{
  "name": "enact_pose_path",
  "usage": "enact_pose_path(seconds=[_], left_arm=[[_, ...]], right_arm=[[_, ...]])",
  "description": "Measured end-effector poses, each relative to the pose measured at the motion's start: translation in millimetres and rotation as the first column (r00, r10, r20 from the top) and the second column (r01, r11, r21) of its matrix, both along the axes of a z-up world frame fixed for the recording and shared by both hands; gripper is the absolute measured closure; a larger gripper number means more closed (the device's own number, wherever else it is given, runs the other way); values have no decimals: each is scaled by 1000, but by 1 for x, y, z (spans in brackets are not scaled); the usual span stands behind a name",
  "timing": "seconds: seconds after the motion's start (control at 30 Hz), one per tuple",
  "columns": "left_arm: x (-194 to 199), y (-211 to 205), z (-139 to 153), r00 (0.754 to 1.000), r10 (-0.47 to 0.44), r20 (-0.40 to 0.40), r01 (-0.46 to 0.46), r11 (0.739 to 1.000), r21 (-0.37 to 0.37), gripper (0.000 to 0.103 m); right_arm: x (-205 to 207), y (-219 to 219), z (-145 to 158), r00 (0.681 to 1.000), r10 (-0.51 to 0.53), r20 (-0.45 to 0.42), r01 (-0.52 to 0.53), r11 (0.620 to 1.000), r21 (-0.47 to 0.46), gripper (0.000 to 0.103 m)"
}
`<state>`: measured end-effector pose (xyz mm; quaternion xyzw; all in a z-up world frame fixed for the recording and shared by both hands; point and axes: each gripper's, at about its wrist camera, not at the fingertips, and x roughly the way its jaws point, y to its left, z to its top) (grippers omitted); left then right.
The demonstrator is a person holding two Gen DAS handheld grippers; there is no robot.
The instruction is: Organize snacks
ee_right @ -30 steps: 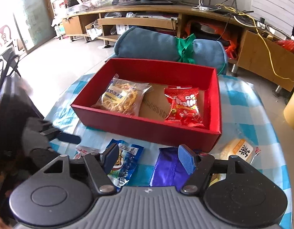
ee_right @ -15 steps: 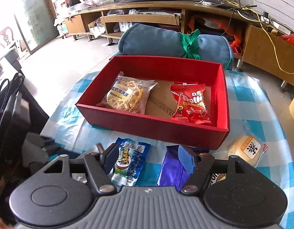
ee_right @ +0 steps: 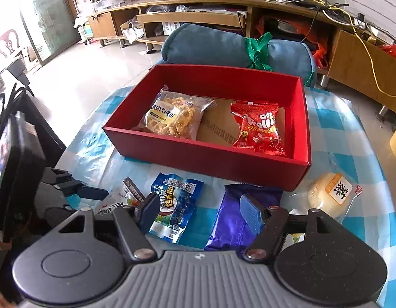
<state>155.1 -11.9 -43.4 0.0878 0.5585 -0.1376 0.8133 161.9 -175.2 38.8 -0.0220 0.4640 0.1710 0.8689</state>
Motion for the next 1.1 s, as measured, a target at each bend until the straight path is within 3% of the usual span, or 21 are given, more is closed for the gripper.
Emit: enact_pose_path(seconds=[0.2,0.33,0.57,0.73,0.87,0.93,1.03,1.1], left_arm=[[-7,17,2,997,76,-21,-77,997,-22,41],[-9,31,6,992,120,-28,-121,992,-42,41],[-7,42,12,986,163,-35,-166,983,-79,41],[-6,44,11,986,160,-47,-164,982,-99,41],[-4,51,8,982,173,-72,-180,977,-110,41],[-2,51,6,982,173,-80,-181,978,-106,41],[-3,50,6,983,165,-78,-173,979,-104,40],[-2,47,5,984,159,-75,-166,981,-97,40]], right_arm=[[-10,15,-9,998,48,-28,-49,999,-17,39],[-20,39,-31,985,148,-91,-153,987,-51,39],[-35,85,-59,912,390,-129,-403,910,-97,39],[-37,104,-71,858,491,-152,-505,860,-69,39],[-39,118,-81,838,527,-139,-542,833,-109,36],[-41,123,-81,849,512,-133,-528,836,-152,42],[-48,120,-79,863,489,-125,-504,843,-186,65],[-51,112,-77,876,460,-141,-480,860,-175,67]])
